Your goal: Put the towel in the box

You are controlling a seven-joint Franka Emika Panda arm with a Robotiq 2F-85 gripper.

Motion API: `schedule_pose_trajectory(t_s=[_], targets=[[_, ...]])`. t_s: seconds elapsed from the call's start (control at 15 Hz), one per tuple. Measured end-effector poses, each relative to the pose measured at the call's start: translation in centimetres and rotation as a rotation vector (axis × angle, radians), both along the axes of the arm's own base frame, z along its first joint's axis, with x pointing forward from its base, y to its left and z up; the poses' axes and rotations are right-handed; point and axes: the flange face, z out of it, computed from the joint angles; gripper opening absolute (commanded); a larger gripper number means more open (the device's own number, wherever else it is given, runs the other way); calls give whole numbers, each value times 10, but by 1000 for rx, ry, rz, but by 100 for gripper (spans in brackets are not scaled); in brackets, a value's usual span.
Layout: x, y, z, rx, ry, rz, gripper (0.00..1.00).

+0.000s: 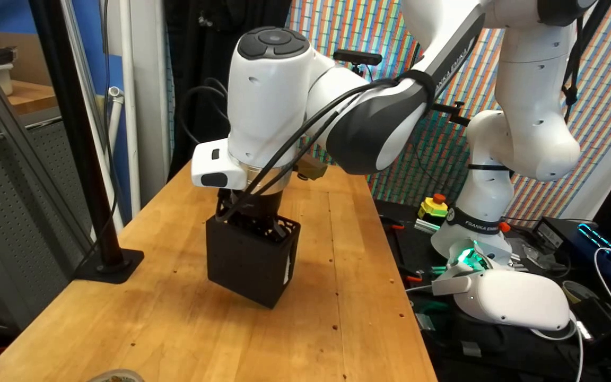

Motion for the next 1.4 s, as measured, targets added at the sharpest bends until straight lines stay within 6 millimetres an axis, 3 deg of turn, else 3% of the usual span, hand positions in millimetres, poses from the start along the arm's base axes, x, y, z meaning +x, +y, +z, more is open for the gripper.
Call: schedule_pose_trajectory(t_s=[0.33, 0.4, 0.6, 1.0, 1.4], targets=[[8, 5, 0, -41, 26, -50, 18], [10, 5, 0, -44, 29, -57, 36], [14, 4, 2, -32, 29, -76, 49], [28, -2, 15, 38, -16, -115, 58], [31, 3, 40, 100, -85, -118, 58]])
